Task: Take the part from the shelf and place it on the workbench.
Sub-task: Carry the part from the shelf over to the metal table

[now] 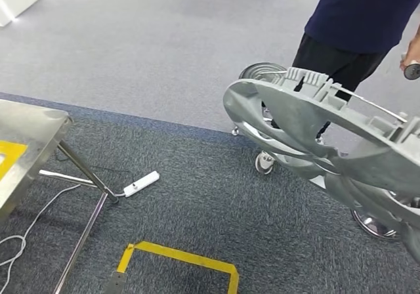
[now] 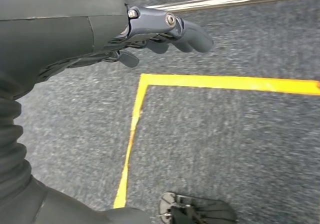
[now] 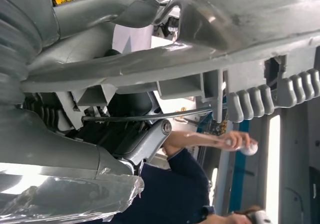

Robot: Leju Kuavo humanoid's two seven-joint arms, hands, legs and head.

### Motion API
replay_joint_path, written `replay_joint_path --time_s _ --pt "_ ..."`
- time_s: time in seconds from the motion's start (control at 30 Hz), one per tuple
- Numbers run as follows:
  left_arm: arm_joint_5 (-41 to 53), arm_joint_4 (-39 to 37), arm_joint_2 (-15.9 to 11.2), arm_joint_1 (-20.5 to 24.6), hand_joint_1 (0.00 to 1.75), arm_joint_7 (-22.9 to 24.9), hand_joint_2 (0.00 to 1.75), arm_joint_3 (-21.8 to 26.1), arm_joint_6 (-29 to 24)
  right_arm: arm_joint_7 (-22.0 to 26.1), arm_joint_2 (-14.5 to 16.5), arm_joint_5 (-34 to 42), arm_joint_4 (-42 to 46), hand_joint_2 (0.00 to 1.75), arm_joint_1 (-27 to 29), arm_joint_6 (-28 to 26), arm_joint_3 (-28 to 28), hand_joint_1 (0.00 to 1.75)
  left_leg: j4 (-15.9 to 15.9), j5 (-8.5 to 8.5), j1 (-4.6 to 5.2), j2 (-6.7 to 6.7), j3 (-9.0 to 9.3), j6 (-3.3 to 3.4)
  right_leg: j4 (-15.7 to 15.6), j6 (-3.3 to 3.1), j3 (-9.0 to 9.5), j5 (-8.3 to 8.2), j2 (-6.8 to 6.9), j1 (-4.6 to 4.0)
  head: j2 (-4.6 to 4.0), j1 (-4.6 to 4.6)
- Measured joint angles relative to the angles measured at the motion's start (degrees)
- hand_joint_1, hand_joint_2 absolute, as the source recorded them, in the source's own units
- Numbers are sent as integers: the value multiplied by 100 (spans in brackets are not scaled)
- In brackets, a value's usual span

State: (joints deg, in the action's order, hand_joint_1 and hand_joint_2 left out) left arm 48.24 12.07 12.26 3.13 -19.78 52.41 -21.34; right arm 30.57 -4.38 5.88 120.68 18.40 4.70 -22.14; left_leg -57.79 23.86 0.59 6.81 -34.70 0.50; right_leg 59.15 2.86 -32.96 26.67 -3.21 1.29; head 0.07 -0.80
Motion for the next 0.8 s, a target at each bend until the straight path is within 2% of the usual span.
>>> replay_joint_path --time_s 0.03,0.1,0.13,0.17,0.2,0.23,0.27,0.3,0.37,0.4,0.43,0.47,0.5,0.53,0.57,0.6,0.67,0.7,0.73,0.77,0.8 --pt "-2 0 -11 -21 0 4 175 0 3 26 16 -23 22 175 16 7 3 175 -20 20 -3 -44 -16 -28 -10 -37 5 -10 51 -5 0 3" --pt "1 -1 -28 -37 0 7 175 0 9 94 73 -49 77 175 77 31 5 175 -333 237 5 -300 -164 -85 -38 -113 23 -22 179 -6 0 26" --pt "5 -1 -33 -35 0 6 175 0 14 128 112 -51 101 175 114 50 5 175 -667 425 7 -463 -318 -111 -41 -139 27 -18 248 -16 0 37" --pt "10 -1 -40 -31 0 3 175 0 25 162 158 -53 117 175 155 74 5 175 -1064 618 1 -554 -506 -134 -41 -159 27 -12 320 -25 0 45" --pt "14 -1 -48 -32 0 -4 175 0 44 192 207 -56 126 175 192 101 5 175 -1409 754 -7 -593 -670 -149 -41 -168 27 -7 394 -32 0 45" --pt "16 -1 -56 -37 0 -16 175 0 68 220 259 -61 132 175 226 125 7 175 -1601 791 -13 -606 -759 -157 -41 -174 28 -2 464 -37 0 45" --pt "21 -1 -67 -42 0 -32 175 0 96 249 309 -68 137 175 254 147 8 175 -1580 719 -16 -615 -742 -157 -41 -177 30 2 529 -40 0 46" --pt "28 -1 -78 -46 0 -52 175 0 123 279 354 -84 144 175 274 165 10 175 -1339 558 -16 -643 -611 -151 -41 -176 37 6 590 -42 0 46" --pt "39 1 -100 -37 0 -102 175 0 173 335 426 -140 163 175 289 184 20 175 -548 226 10 -852 -176 -121 -33 -153 58 23 694 -59 0 48" --pt "38 1 -108 -24 0 -134 175 0 200 358 450 -184 172 175 288 187 26 175 -233 140 28 -952 -9 -94 -29 -130 66 35 741 -73 0 44" --pt "34 1 -113 -10 0 -166 175 0 227 373 467 -228 180 175 284 189 37 175 -48 115 46 -1019 81 -66 -29 -103 75 45 788 -87 0 44" --pt "27 1 -115 -1 0 -199 175 0 254 378 476 -271 185 175 275 190 48 175 17 130 63 -1014 96 -38 -35 -72 86 52 839 -96 0 40" --pt "21 1 -117 3 0 -236 175 0 278 375 481 -308 187 175 259 190 61 175 25 122 63 -945 90 0 -50 -42 104 57 894 -94 0 39" --pt "10 1 -119 -2 0 -274 175 1 300 362 482 -336 188 175 237 189 78 175 47 110 56 -886 100 32 -42 -9 115 77 901 -84 0 38" --pt "-1 1 -121 -3 0 -315 175 2 319 339 482 -355 189 175 211 187 96 175 68 97 42 -828 116 67 34 22 94 139 828 -74 0 29" --pt "-9 1 -122 3 0 -354 175 2 338 306 481 -363 187 175 187 182 112 175 89 81 23 -772 136 100 222 48 16 255 707 -67 0 18" --pt "-11 1 -111 27 0 -398 175 3 362 221 480 -357 172 175 144 162 138 175 99 69 2 -660 148 140 938 79 -329 602 430 -57 0 -18" --pt "2 0 -101 36 0 -405 175 2 354 180 479 -351 156 175 132 149 147 175 98 67 1 -597 146 147 1317 87 -525 742 372 -58 0 -28" --pt "20 -1 -89 37 0 -407 175 3 326 148 476 -351 134 175 122 136 156 175 96 67 1 -529 148 149 1558 91 -664 790 350 -59 0 -33" --pt "43 -1 -78 33 0 -405 175 3 278 127 470 -355 114 175 117 121 166 175 93 68 0 -457 152 148 1577 92 -700 719 341 -58 0 -33" --pt "72 -1 -66 30 0 -392 175 3 220 115 463 -365 99 175 116 102 173 175 90 69 -5 -382 161 145 1357 89 -617 541 327 -53 0 -32"
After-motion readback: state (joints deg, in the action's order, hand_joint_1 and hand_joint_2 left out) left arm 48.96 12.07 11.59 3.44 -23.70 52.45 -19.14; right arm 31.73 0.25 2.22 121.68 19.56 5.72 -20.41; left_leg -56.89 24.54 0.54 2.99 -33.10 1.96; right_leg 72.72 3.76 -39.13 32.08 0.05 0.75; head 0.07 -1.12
